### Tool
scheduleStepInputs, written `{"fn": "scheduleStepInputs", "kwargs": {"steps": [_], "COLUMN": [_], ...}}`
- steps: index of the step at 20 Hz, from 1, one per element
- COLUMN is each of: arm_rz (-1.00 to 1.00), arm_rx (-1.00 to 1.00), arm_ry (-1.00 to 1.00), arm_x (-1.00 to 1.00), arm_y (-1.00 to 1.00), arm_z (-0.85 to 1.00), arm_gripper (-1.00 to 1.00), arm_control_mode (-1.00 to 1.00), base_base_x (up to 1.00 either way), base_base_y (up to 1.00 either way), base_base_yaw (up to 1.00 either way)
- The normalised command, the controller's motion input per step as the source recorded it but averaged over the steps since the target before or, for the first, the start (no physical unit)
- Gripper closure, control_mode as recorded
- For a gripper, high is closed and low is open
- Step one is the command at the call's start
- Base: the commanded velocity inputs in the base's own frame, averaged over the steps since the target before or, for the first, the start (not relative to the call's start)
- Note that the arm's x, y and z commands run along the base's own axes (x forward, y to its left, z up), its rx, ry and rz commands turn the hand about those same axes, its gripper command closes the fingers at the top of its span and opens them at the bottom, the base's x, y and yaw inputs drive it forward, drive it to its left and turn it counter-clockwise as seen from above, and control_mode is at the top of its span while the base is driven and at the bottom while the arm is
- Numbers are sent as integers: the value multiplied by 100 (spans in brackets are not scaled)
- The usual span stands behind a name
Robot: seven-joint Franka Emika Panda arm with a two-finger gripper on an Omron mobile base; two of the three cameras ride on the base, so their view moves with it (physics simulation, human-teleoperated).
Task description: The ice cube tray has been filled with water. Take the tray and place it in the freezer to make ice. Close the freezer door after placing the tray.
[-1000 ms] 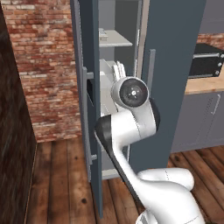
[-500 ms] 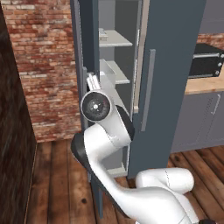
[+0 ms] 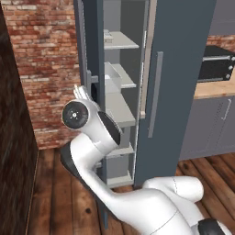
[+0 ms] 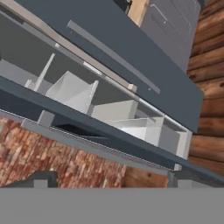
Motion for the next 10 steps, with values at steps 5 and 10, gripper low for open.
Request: {"fn": "scheduleStepInputs", "kwargs": {"steps": [5, 10], "arm_rz": [-2, -3], "arm_rx": [-4, -1], "arm_ry": [0, 0], "arm_x": [41, 40], "arm_y": [23, 12], "arm_z": [-32, -29], "arm_gripper": [-100, -100], "arm_control_mode": [-100, -100], "base_base_x": [0, 0], "base_base_y": [0, 0], "base_base_yaw": [0, 0]}}
